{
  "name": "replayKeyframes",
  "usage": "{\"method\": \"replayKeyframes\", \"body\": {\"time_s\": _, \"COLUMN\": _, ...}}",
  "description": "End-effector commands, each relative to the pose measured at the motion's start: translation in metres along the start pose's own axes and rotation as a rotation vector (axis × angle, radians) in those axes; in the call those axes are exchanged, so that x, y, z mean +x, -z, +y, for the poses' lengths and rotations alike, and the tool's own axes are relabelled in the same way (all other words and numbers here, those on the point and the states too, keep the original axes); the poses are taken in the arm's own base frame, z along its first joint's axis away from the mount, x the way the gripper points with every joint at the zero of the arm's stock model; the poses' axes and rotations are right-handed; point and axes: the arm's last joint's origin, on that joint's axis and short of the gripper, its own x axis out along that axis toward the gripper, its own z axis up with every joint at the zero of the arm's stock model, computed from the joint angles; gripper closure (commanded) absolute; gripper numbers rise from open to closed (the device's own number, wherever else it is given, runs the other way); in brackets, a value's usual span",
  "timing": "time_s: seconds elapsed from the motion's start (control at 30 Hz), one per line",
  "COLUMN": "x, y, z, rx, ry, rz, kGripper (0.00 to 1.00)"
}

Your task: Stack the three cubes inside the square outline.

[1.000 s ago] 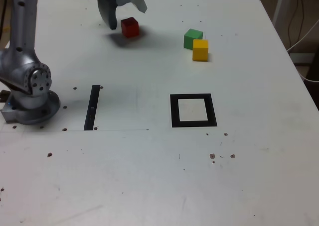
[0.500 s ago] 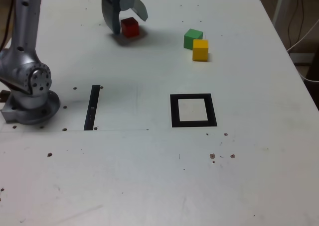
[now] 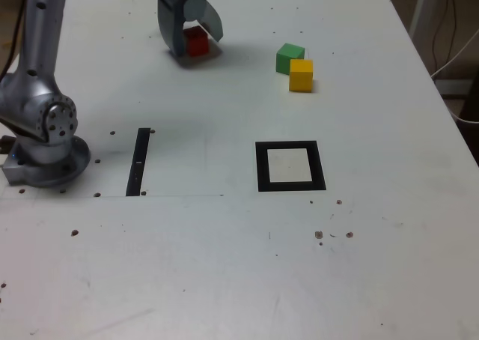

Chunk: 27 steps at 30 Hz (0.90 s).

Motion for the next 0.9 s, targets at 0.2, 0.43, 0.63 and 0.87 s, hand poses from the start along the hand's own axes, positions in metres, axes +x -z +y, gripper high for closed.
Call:
{"method": "replayKeyframes", "body": {"time_s": 0.2, "x": -0.0015, "y": -0.0027, "z": 0.0027, "rx": 0.002, "ry": -0.013, "rz": -0.021, "kGripper": 0.42}}
{"method": "replayKeyframes", "body": {"time_s": 0.43, "x": 0.0002, "y": -0.0026, "z": 0.0027, "rx": 0.001, "ry": -0.011, "rz": -0.023, "kGripper": 0.49}}
{"method": "replayKeyframes", "body": {"time_s": 0.63, "x": 0.0004, "y": -0.0032, "z": 0.0029, "rx": -0.001, "ry": -0.013, "rz": -0.032, "kGripper": 0.63}}
{"method": "replayKeyframes", "body": {"time_s": 0.87, "x": -0.0038, "y": -0.0022, "z": 0.0027, "rx": -0.002, "ry": -0.026, "rz": -0.046, "kGripper": 0.71}}
